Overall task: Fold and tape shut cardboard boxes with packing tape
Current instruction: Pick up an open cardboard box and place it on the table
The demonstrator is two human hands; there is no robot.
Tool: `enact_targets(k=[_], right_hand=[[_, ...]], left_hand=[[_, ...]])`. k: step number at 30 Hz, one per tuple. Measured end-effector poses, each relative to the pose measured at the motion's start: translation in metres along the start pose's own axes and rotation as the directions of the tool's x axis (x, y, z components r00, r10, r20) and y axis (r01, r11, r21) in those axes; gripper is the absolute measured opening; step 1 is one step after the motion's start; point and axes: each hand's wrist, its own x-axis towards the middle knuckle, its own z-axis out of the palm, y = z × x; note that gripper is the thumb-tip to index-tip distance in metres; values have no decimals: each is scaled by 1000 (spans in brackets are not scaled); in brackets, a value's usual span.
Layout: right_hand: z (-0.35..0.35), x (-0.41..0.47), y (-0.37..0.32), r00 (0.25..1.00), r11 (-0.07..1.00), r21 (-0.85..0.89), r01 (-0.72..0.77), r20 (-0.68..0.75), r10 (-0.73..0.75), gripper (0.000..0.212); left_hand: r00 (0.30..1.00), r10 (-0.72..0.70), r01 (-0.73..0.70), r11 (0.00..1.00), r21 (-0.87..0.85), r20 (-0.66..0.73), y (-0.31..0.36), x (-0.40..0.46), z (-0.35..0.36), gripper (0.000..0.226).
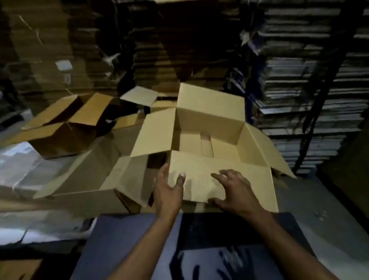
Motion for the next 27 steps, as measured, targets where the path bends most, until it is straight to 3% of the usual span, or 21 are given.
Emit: enact_targets(k=[2,5,7,10,11,13,15,17,21,25,27], right_hand=[[22,1,10,988,998,-33,-59,139,63,114],[51,-11,23,972,991,-77,-110,198,124,130],[65,-18,24,970,987,-109,-118,202,138,132],[70,-21,26,959,979,-133,-154,217,180,132],[71,-23,28,953,974,-150,-168,228,199,132],[70,-26,31,950,973,-174,-152,244,192,129],[64,-28,31,963,978,-185,-100,229,142,121],[55,-32,34,976,977,-205,-58,195,99,116],[30,-50,64,967,961,-164,-222,91,239,120],[-17,-59,94,965,973,-60,-222,-157,211,69],[-49,-61,99,964,982,-49,-182,-207,169,55]], left_hand=[[974,-218,204,961,-187,-56,-16,4,13,88],[908,-418,400,844,-358,28,-32,4,28,101],[893,-445,408,864,-295,-67,-44,13,32,112],[843,-503,514,857,13,-191,-64,21,29,138],[815,-554,561,828,-6,-168,-68,20,27,133],[781,-624,595,758,-267,-32,-72,13,25,91],[798,-600,565,705,-428,65,-71,8,19,39],[834,-548,510,721,-468,65,-57,4,14,21],[864,-500,443,696,-564,62,2,-3,12,15],[865,-498,423,668,-612,55,59,-4,3,19],[874,-486,389,688,-613,9,84,-14,-8,19]])
